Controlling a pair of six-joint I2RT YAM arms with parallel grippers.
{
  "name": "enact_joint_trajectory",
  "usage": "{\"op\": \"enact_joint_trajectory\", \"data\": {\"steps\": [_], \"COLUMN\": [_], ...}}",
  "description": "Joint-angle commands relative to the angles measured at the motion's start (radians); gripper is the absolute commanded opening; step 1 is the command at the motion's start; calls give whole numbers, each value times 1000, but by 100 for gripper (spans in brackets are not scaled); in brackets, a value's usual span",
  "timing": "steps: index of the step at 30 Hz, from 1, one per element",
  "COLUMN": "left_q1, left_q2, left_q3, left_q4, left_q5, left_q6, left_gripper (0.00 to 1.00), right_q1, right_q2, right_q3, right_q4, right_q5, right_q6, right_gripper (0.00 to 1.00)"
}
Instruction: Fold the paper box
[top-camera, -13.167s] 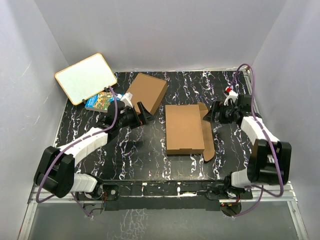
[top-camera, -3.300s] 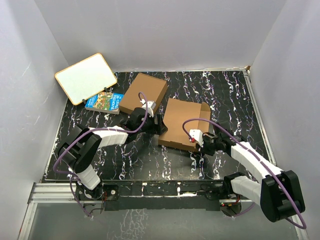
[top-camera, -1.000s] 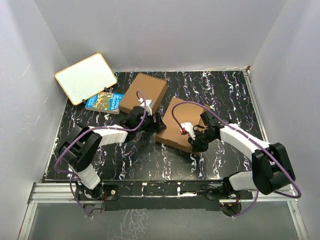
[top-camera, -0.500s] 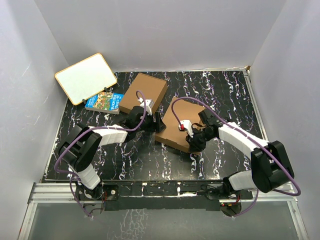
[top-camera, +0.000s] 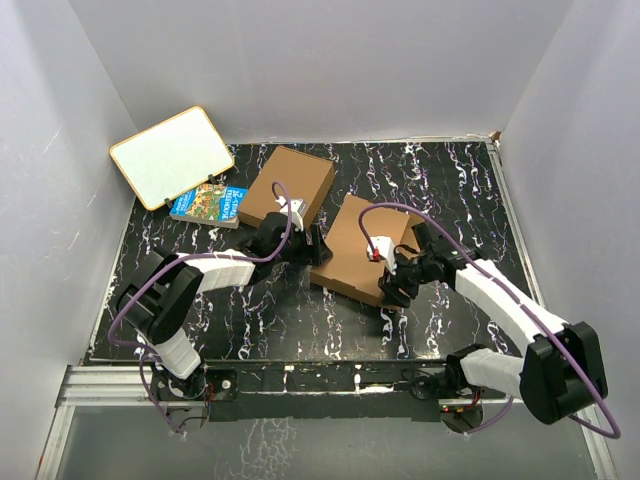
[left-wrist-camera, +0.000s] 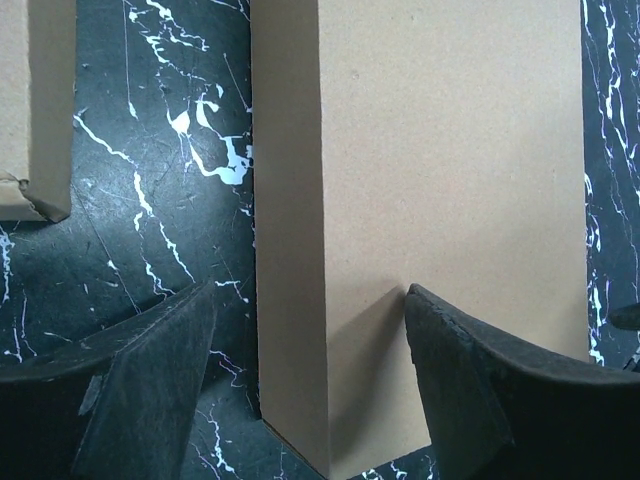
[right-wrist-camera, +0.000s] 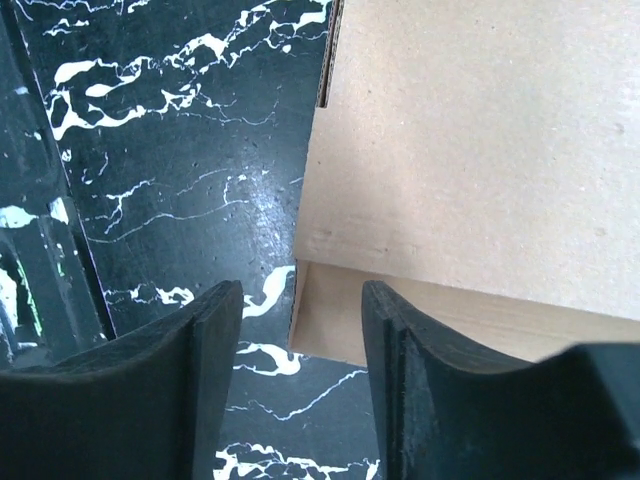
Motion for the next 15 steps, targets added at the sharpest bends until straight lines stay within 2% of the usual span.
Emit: {"op": "enact_joint_trajectory", "data": {"steps": [1, 8, 15], "left_q1": [-8, -8, -8], "left_q2": [-36, -34, -27], "left_q3": [14, 7, 10], "left_q4": [-87, -82, -83], "left_q5": [23, 26, 30], "left_q6": [6, 1, 0], "left_gripper": [74, 74, 74], "right_q1": [-27, -28, -36], "right_q2": [-66, -55, -34], "right_q3": [-26, -88, -108], "right_q4": [-5, 16, 63], "right_q5": [-59, 14, 61], "right_q6": [-84, -107, -80], "right_gripper": [57, 57, 49]}}
